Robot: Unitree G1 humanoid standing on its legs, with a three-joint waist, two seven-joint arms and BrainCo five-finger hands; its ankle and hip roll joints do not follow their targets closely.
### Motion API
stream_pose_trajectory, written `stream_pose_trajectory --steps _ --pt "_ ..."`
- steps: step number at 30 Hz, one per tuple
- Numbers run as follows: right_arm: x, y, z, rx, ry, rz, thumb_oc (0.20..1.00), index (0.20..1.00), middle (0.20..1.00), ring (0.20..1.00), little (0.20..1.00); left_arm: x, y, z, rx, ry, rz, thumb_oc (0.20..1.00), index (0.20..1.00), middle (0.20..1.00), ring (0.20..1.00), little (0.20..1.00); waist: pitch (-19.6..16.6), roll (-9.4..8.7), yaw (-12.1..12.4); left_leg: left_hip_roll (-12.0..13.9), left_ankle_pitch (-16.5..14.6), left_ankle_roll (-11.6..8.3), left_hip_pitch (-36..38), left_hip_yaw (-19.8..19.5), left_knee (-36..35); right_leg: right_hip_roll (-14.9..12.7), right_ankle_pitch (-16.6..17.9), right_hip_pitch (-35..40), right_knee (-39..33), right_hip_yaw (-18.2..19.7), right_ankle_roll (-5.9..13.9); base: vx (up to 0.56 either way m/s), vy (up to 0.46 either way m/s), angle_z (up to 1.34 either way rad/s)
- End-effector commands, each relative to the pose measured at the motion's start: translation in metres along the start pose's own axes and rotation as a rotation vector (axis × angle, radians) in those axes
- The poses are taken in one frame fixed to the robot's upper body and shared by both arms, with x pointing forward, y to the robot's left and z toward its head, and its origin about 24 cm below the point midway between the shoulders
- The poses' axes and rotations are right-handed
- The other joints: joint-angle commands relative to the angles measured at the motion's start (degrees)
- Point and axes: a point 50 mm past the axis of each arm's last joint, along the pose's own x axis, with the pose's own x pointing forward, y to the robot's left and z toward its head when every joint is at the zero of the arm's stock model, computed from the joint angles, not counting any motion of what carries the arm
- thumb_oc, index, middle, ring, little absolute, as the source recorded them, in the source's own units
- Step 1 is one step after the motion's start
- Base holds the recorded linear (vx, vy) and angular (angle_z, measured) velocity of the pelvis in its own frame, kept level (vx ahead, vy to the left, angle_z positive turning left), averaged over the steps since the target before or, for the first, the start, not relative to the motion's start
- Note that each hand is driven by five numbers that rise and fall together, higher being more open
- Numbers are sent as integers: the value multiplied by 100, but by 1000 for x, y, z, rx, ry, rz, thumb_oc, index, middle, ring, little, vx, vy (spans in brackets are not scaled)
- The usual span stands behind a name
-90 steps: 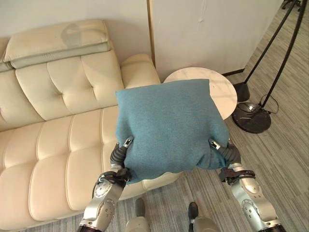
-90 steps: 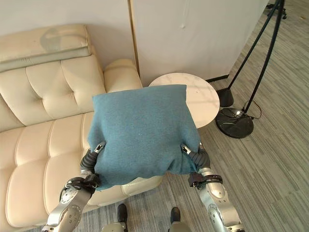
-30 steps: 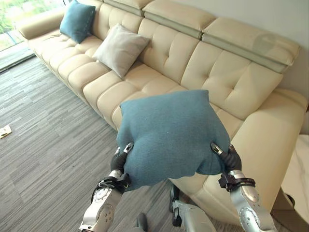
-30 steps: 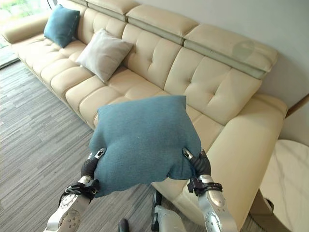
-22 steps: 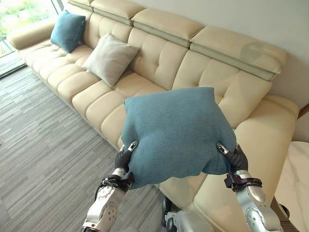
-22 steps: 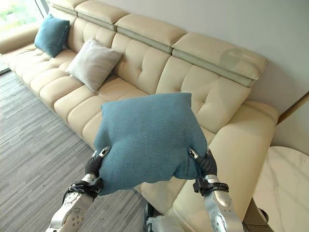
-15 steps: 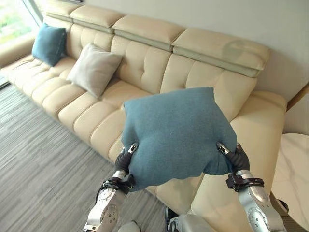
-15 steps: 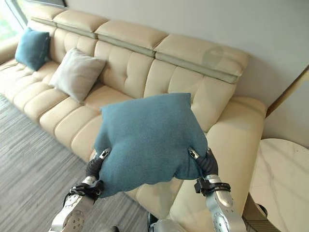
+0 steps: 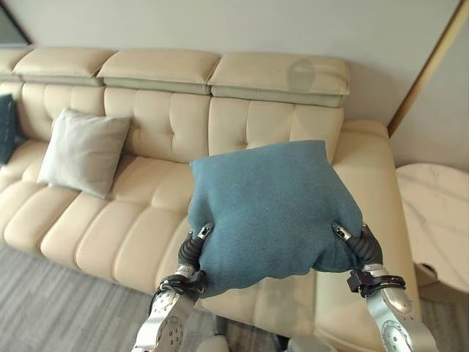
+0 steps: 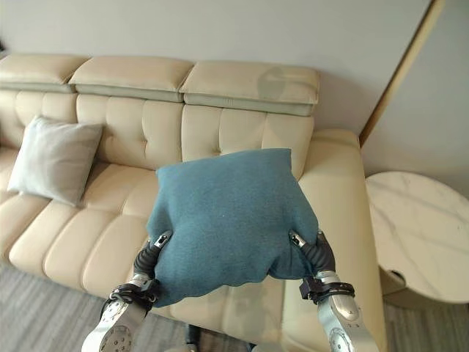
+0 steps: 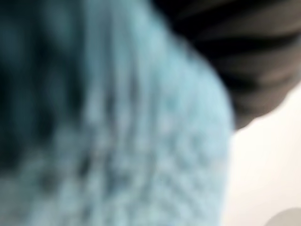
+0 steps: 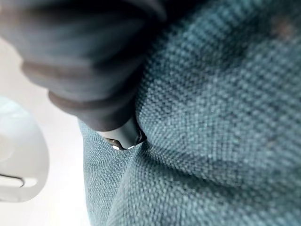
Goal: Pick up all the scattered cushions and arrange them neatly on the sofa.
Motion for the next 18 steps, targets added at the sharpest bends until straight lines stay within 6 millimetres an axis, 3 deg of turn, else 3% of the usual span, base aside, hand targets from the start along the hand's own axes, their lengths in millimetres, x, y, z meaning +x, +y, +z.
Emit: stream_pose_trajectory --steps 1,2,4,5,6,8,12,18 --pt "22 51 36 71 -230 194 200 200 200 200 200 10 -27 48 73 -228 -198 200 200 200 200 200 -152 -498 199 -18 -811 -78 143 301 153 -902 -116 -151 -224 72 632 -27 214 -65" --pt "25 55 37 74 -235 201 200 200 200 200 200 12 -25 52 89 -240 -189 200 200 200 200 200 -131 -507 250 -11 -863 -39 197 480 139 -937 -60 -281 -98 -154 637 -37 231 -105" --pt "33 68 35 78 -228 244 200 200 200 200 200 16 -17 59 139 -249 -159 200 200 200 200 200 -99 -485 439 20 -917 -5 342 941 51 -1096 -30 -459 249 -1508 549 -37 194 -132" --pt "33 68 35 78 -229 244 200 200 200 200 200 16 -17 59 139 -249 -159 200 200 200 200 200 -108 -482 439 23 -907 -5 324 942 49 -1091 -14 -472 237 -1508 547 -20 106 -104" --pt "34 69 35 70 -223 248 200 200 200 200 200 16 -15 58 150 -242 -158 200 200 200 200 200 -100 -473 456 7 -921 3 367 1028 26 -1100 -72 -456 340 -1898 494 14 92 -70" --pt "37 74 31 45 -204 270 200 200 200 200 200 20 -13 59 179 -237 -151 200 200 200 200 200 -101 -501 477 -55 -948 31 487 1208 2 -926 -124 -484 367 -2189 432 60 109 -44" --pt "48 74 35 -36 -212 261 200 200 200 200 200 33 -20 58 170 -226 -167 200 200 200 200 200 -83 -530 373 -191 -1007 72 546 1188 9 -570 -28 -482 0 -1535 403 73 38 -9" --pt "71 100 53 -69 -273 319 200 200 200 200 200 58 -48 66 152 -241 -239 200 200 200 200 200 17 -473 369 -220 -1124 115 346 1181 196 -633 0 -673 12 -1598 354 -7 -20 -5"
